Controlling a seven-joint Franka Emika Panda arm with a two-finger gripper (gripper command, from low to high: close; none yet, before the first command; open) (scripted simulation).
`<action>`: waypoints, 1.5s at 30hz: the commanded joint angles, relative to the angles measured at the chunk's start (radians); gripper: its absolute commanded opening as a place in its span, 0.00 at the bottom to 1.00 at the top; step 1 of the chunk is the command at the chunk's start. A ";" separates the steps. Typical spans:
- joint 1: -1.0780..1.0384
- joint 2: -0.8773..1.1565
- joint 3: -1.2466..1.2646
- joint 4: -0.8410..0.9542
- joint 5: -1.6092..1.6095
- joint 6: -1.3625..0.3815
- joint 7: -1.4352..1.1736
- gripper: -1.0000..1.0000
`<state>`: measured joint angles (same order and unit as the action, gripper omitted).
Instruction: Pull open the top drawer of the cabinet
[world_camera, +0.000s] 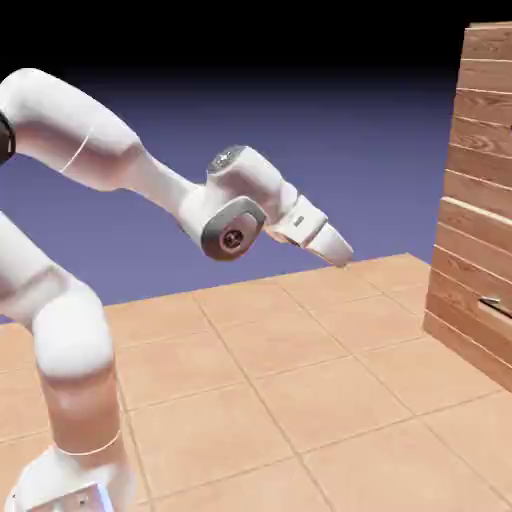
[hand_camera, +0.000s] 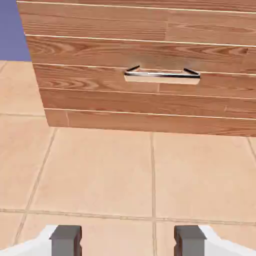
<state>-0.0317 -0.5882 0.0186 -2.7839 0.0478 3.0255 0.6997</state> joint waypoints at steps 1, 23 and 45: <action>-0.036 -0.015 0.015 0.022 0.040 -0.010 -0.034 0.50; -0.834 -0.346 0.355 0.498 0.912 -0.220 -0.788 0.50; -1.631 -0.678 0.694 0.975 1.784 -0.430 -1.542 0.50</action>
<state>-1.6626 -1.2658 0.7130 -1.8092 1.8315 2.5959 -0.8418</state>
